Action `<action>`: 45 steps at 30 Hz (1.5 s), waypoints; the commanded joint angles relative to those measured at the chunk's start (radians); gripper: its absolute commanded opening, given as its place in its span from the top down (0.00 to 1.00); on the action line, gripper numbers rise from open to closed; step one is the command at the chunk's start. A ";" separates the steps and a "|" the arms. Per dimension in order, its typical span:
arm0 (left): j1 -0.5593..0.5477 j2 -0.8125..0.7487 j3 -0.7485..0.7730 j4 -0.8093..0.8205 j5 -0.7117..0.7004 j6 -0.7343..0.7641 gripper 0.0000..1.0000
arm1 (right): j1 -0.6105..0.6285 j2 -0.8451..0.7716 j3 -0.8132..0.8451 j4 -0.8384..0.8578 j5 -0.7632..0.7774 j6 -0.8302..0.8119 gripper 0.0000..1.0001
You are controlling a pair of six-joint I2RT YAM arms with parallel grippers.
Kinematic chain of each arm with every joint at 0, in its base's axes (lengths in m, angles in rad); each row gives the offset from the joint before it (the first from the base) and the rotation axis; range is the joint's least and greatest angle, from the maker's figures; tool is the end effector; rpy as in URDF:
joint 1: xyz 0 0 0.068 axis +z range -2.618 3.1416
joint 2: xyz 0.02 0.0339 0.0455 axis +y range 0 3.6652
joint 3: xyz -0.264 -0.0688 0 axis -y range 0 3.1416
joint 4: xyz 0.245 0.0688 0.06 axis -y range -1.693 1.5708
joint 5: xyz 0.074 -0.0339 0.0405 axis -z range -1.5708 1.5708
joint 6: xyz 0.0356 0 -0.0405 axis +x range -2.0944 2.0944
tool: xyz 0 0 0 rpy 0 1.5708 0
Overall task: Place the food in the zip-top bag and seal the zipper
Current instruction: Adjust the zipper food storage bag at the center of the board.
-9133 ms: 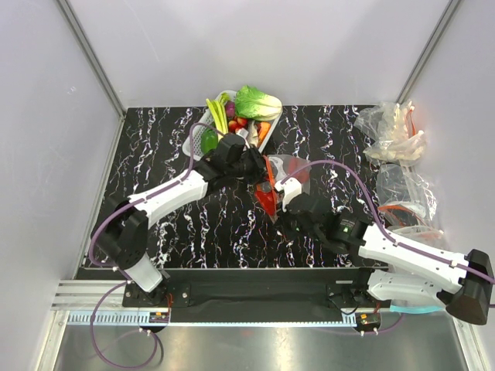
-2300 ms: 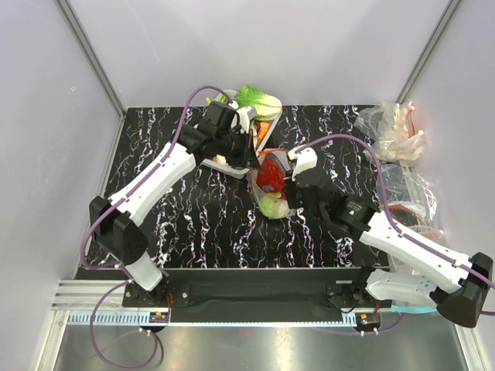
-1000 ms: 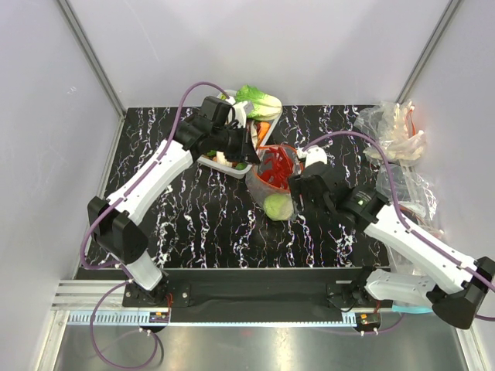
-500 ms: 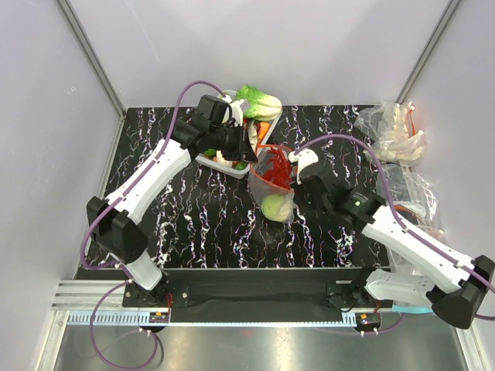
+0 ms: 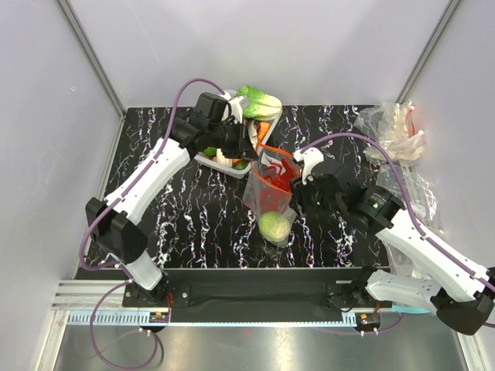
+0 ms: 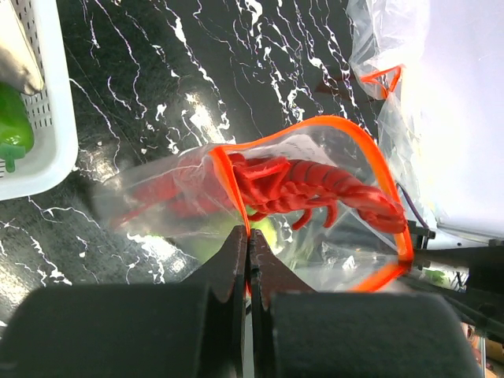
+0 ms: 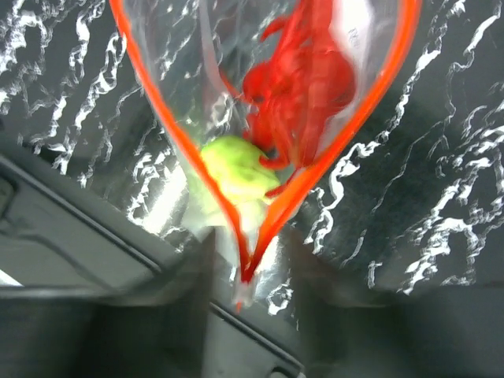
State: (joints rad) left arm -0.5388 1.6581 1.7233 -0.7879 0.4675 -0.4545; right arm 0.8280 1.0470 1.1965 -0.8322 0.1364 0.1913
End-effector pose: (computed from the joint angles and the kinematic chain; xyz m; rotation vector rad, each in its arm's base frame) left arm 0.3033 -0.2000 0.3824 0.3607 2.3994 -1.0239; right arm 0.1429 0.1485 0.3690 -0.6418 2.1836 0.3923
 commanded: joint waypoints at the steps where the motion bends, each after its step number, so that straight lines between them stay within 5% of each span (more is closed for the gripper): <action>1: 0.003 -0.034 -0.027 0.072 0.017 -0.012 1.00 | -0.006 -0.037 -0.024 0.015 -0.054 0.000 0.47; 2: 0.005 -0.040 -0.034 0.078 0.017 -0.009 1.00 | -0.004 -0.044 -0.031 0.021 -0.046 0.003 0.35; 6: 0.003 -0.055 -0.062 0.079 0.008 0.000 1.00 | -0.006 -0.065 0.000 0.012 0.020 0.008 0.32; 15: 0.007 -0.087 -0.105 0.078 0.002 0.016 1.00 | -0.029 0.030 0.112 -0.027 0.288 0.072 0.43; 19: 0.003 -0.112 -0.134 0.102 0.037 0.019 1.00 | -0.085 0.073 0.143 0.011 0.279 0.065 0.48; 28: -0.001 -0.187 -0.197 0.113 0.022 0.068 1.00 | -0.184 0.228 0.242 0.103 0.132 -0.018 0.44; 39: -0.118 -0.267 -0.228 0.084 -0.176 0.189 1.00 | -0.385 0.352 0.344 0.208 -0.299 -0.098 0.43; 45: -0.161 -0.337 -0.284 0.101 -0.231 0.232 1.00 | -0.400 0.393 0.341 0.219 -0.281 -0.122 0.45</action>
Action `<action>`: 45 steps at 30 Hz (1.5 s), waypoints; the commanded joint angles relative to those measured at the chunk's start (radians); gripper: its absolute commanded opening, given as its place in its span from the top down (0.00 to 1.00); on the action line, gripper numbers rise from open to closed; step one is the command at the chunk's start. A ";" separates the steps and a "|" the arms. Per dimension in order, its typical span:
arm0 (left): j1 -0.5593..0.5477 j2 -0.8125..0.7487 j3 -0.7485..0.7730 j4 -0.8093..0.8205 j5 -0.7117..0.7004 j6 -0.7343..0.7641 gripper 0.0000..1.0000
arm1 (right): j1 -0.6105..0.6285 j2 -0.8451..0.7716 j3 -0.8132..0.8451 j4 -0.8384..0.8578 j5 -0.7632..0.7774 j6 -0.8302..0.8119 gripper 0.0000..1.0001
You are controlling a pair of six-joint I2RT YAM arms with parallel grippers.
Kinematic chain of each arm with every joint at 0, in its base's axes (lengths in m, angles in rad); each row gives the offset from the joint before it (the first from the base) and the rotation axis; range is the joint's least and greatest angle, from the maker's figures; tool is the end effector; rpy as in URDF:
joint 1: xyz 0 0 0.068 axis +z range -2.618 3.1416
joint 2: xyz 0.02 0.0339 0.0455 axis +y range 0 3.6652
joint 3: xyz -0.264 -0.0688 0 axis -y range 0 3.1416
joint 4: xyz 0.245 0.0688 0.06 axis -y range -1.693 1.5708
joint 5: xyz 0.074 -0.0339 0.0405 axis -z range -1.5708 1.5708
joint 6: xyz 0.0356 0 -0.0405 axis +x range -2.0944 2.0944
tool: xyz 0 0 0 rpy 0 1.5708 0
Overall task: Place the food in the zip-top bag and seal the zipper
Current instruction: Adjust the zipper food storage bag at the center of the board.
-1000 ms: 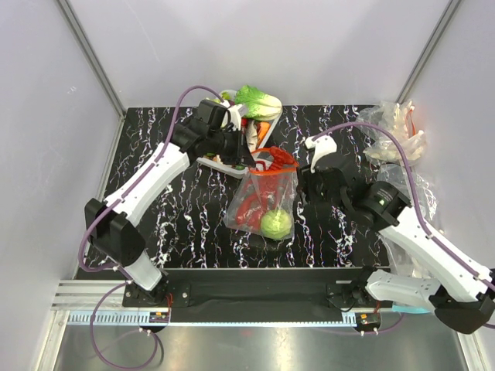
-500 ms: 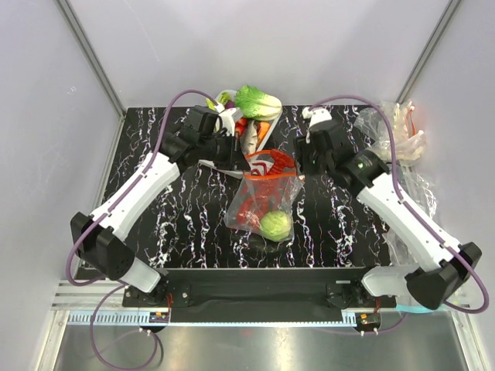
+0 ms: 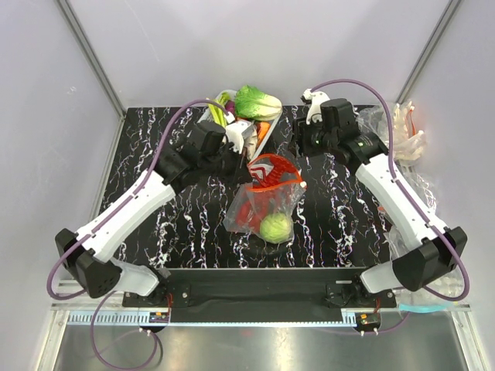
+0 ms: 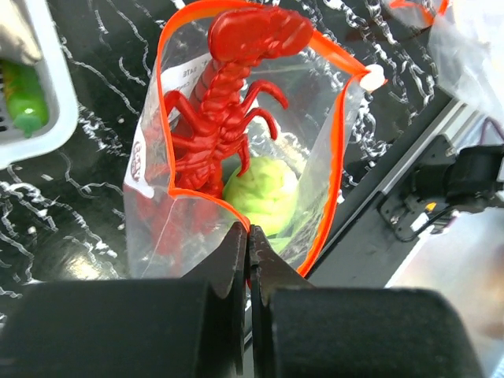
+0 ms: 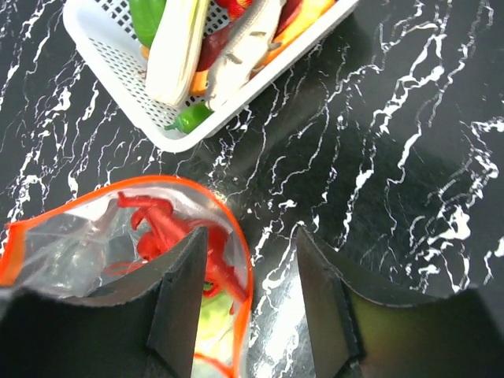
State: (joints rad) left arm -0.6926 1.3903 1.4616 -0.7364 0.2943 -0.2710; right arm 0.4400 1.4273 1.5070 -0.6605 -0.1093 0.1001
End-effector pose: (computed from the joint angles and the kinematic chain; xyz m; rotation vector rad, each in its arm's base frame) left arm 0.2225 -0.1981 0.3838 0.6533 2.2482 -0.8332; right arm 0.2817 0.1369 0.3941 -0.4318 2.1359 0.4285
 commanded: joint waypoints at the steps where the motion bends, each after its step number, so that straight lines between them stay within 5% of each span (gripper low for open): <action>1: -0.007 -0.095 -0.036 0.052 -0.061 0.055 1.00 | -0.026 0.010 0.010 0.053 -0.033 -0.028 0.45; 13: -0.054 -0.338 -0.337 0.253 -0.038 0.064 1.00 | 0.051 -0.074 -0.204 0.062 -0.213 -0.028 0.48; 23: -0.099 -0.389 -0.377 0.247 -0.049 0.076 1.00 | 0.131 -0.208 -0.229 0.084 -0.193 -0.014 0.49; 45: -0.142 -0.476 -0.438 0.216 -0.080 0.092 1.00 | 0.178 -0.186 -0.202 -0.062 -0.171 -0.086 0.53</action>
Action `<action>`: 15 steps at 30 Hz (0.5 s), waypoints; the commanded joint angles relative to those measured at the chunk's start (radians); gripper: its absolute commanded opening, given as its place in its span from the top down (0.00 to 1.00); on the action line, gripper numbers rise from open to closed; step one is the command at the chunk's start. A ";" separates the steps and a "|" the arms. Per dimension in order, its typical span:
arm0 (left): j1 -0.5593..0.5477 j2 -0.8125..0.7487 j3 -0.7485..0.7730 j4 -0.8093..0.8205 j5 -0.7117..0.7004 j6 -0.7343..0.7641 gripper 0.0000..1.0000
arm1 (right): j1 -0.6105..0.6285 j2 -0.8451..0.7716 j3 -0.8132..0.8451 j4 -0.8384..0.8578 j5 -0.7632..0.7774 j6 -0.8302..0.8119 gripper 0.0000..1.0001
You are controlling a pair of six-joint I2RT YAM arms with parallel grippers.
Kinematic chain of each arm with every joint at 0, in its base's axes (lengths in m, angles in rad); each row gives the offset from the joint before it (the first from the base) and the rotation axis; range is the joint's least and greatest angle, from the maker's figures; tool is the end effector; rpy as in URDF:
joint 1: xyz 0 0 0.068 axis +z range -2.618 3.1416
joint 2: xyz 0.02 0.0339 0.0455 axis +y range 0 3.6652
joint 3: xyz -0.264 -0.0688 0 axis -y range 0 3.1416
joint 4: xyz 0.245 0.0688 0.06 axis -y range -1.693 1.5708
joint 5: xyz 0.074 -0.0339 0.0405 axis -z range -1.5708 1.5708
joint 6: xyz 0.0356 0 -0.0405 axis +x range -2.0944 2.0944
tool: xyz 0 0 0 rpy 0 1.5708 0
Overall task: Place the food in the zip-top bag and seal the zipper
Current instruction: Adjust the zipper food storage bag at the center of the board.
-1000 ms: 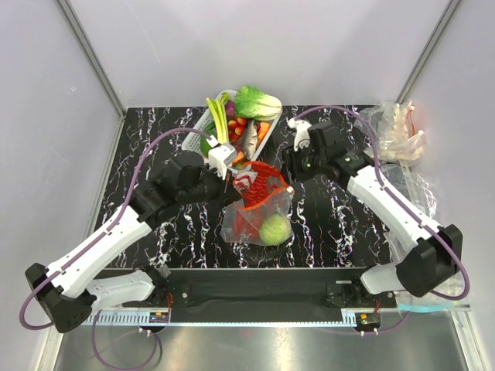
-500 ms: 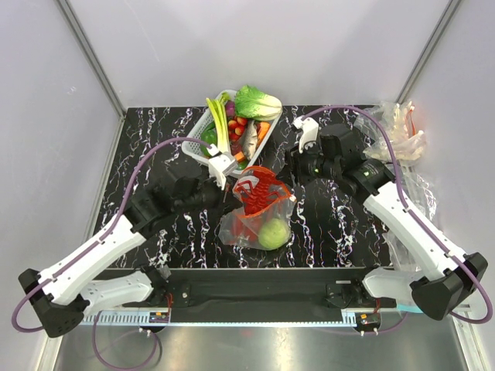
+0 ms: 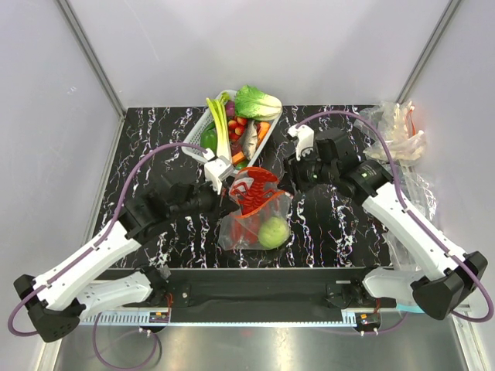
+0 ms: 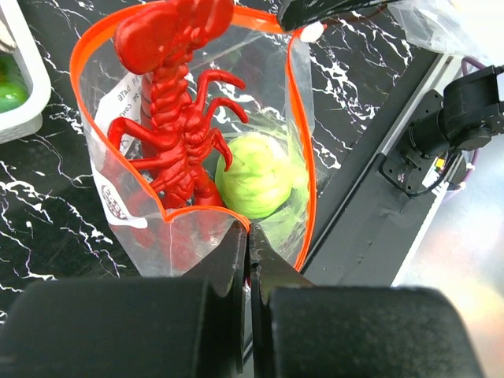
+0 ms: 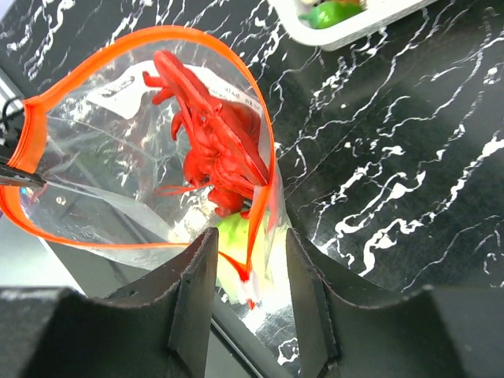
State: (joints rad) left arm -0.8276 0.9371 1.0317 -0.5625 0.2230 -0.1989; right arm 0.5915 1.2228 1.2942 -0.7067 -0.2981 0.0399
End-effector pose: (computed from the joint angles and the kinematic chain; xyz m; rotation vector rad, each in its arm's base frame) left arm 0.1288 -0.1518 0.3601 0.7997 1.9844 -0.8528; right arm 0.2075 0.1520 0.3749 -0.7773 2.1196 0.6744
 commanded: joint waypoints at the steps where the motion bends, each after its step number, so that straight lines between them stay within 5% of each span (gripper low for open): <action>1: -0.008 -0.024 -0.010 0.042 -0.008 0.021 1.00 | 0.030 0.026 0.011 -0.014 0.027 -0.028 0.53; 10: -0.021 -0.026 -0.015 0.049 0.003 0.032 1.00 | 0.036 0.130 0.059 -0.007 0.060 -0.035 0.59; 15: -0.022 -0.024 -0.018 0.049 -0.031 0.033 1.00 | 0.042 0.141 0.056 0.001 0.111 -0.014 1.00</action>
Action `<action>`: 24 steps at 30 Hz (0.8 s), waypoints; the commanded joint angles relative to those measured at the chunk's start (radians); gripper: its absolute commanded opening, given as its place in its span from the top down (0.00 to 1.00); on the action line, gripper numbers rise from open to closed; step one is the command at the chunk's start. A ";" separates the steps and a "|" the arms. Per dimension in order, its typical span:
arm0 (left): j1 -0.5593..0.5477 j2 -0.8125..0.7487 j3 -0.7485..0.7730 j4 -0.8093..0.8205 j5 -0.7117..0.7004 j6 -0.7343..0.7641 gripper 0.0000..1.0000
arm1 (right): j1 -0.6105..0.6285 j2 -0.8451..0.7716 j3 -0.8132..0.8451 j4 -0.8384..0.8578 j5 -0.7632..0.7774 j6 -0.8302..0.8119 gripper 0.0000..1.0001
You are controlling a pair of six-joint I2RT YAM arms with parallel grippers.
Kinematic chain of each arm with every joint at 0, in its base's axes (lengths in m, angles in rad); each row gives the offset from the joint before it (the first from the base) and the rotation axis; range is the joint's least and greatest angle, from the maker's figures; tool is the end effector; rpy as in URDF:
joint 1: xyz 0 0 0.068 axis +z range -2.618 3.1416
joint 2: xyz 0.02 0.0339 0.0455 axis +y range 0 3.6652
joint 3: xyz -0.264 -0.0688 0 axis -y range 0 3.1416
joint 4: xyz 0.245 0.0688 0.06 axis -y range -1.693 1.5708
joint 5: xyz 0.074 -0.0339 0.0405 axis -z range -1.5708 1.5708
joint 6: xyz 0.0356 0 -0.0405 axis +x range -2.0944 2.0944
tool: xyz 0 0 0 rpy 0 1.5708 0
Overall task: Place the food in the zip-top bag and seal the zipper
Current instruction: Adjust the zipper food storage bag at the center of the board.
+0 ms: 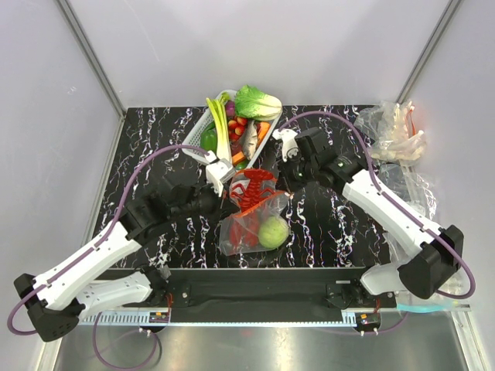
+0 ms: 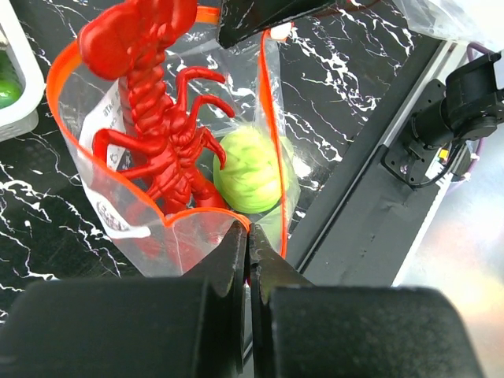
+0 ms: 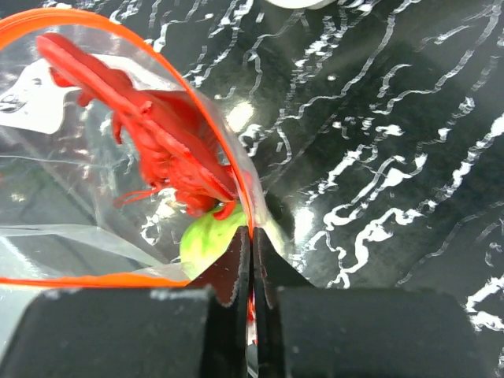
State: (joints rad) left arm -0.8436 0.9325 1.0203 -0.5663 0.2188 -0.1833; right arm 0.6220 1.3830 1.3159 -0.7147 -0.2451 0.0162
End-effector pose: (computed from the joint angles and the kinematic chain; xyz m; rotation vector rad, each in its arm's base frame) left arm 0.1259 -0.1531 0.3567 0.8308 1.9827 -0.8456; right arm 0.2357 0.1796 0.3398 -0.8334 2.2543 0.5942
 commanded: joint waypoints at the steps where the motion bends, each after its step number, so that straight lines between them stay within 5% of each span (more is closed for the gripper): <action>1: -0.006 -0.015 0.000 0.052 -0.045 0.013 1.00 | 0.012 -0.036 0.025 0.021 0.087 0.024 1.00; 9: -0.006 0.166 0.182 0.118 -0.182 -0.054 1.00 | 0.012 -0.228 0.054 -0.067 0.461 0.174 1.00; 15: 0.004 0.397 0.449 0.169 -0.165 -0.088 1.00 | 0.012 -0.364 0.016 -0.104 0.474 0.220 1.00; 24: 0.086 0.549 0.299 0.471 -0.055 -0.163 1.00 | 0.059 -0.375 -0.211 -0.068 0.406 0.277 1.00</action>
State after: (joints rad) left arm -0.7910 1.4563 1.3777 -0.2882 0.1070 -0.3016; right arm 0.6506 0.9737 1.1709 -0.8265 0.1722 0.2508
